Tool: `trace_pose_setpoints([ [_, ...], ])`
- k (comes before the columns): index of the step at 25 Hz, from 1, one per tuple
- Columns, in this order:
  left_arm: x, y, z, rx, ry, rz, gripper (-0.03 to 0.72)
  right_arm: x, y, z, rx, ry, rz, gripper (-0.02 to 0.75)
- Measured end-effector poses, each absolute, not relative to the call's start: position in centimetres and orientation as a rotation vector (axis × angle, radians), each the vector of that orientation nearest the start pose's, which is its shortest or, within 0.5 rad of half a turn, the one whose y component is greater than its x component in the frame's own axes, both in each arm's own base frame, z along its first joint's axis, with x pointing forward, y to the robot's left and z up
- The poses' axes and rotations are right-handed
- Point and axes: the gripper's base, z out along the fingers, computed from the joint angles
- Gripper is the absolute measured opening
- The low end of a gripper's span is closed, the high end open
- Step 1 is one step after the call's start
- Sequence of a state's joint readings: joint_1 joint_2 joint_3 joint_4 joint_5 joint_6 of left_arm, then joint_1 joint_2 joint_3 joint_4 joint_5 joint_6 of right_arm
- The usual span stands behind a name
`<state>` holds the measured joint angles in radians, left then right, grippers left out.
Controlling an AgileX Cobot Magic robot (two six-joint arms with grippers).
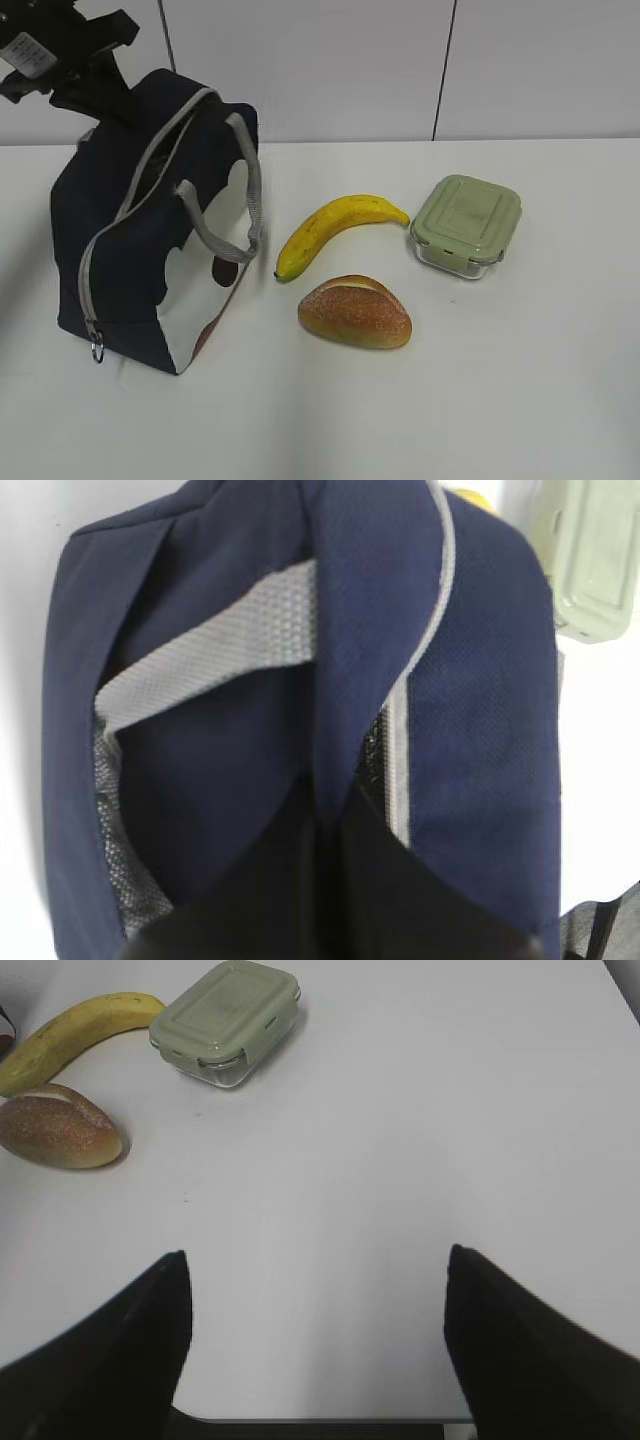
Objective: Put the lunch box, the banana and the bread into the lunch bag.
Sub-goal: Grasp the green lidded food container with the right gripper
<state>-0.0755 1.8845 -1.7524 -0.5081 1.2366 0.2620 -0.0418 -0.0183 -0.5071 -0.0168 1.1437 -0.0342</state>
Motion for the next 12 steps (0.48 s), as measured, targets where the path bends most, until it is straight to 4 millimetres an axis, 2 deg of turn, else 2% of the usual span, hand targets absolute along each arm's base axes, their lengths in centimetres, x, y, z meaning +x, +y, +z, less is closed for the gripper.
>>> trace_pose_setpoints([
  [12,39.73,-7.44,31.53,0.315,2.706,-0.707,0.0,-1.22,-0.09,27.25,0.01,2.102,-0.066,0.582],
])
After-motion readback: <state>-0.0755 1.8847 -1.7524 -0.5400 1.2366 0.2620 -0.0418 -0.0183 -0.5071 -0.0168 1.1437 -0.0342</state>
